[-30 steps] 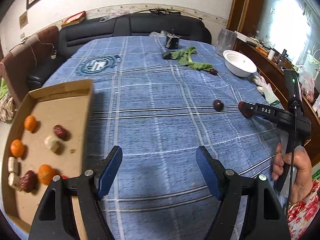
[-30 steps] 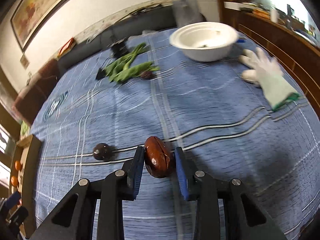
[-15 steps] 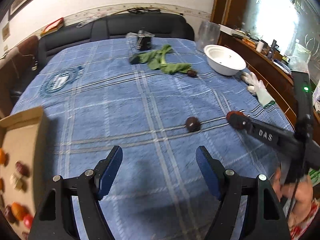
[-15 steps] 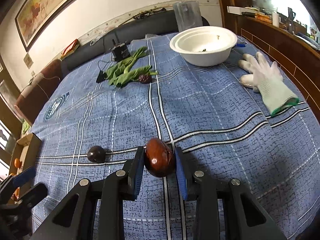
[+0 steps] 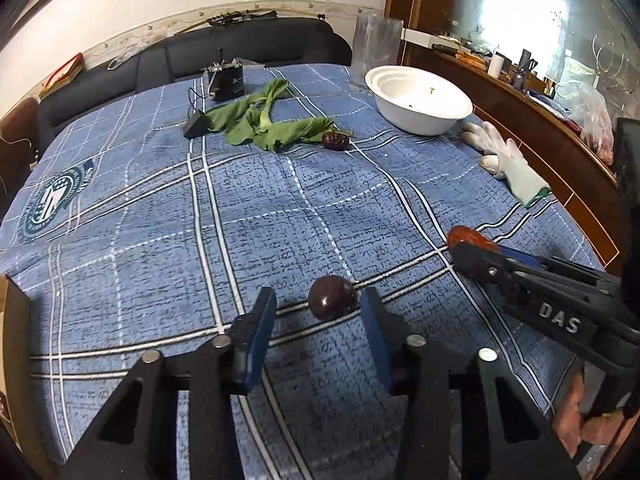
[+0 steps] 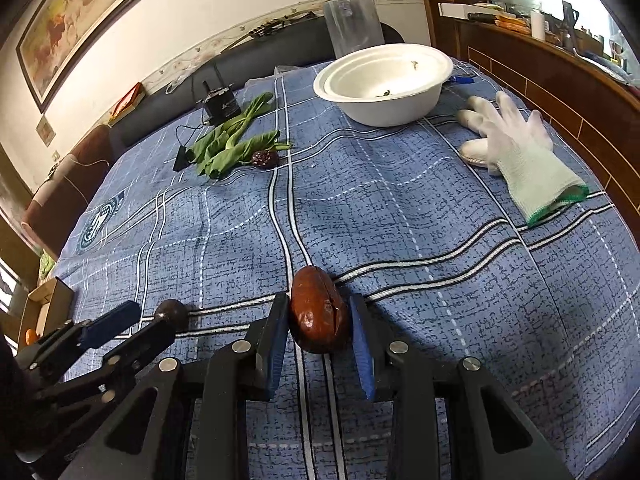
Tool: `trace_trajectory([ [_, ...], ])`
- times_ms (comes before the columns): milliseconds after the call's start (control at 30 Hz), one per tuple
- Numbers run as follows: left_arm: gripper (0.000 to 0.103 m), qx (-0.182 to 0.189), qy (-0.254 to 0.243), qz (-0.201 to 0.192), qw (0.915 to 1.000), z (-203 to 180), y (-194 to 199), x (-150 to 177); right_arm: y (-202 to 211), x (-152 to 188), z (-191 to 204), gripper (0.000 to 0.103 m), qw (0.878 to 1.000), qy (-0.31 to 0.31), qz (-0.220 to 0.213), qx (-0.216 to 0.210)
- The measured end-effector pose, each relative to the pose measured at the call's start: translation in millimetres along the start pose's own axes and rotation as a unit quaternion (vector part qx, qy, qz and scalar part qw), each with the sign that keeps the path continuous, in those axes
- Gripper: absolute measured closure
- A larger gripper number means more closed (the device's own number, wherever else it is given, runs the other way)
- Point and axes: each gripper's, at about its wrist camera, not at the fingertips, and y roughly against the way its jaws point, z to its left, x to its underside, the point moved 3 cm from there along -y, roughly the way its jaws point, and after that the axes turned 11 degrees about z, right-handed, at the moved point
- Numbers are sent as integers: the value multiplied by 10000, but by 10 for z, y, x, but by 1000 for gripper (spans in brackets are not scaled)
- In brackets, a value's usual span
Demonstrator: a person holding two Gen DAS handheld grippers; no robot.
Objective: Organize fruits
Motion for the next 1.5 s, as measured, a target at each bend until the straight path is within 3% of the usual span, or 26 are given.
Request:
trace_trajectory([
  [467,66,135,19,58,9999,-36,-102,-52,-1,6,15,71,10000,35,-10,27],
  [500,70,109,15,45,9999,-34,-99,-46,-2,7,18,71,10000,40,-10,30],
  [533,81,81,17,31,10000,-31,-97,-41,-1,6,18,71,10000,47,-11,36],
  [1500,81,25,-1,68,10000,-26,-25,55,38,13,26,71,9999,20,-84,-97],
])
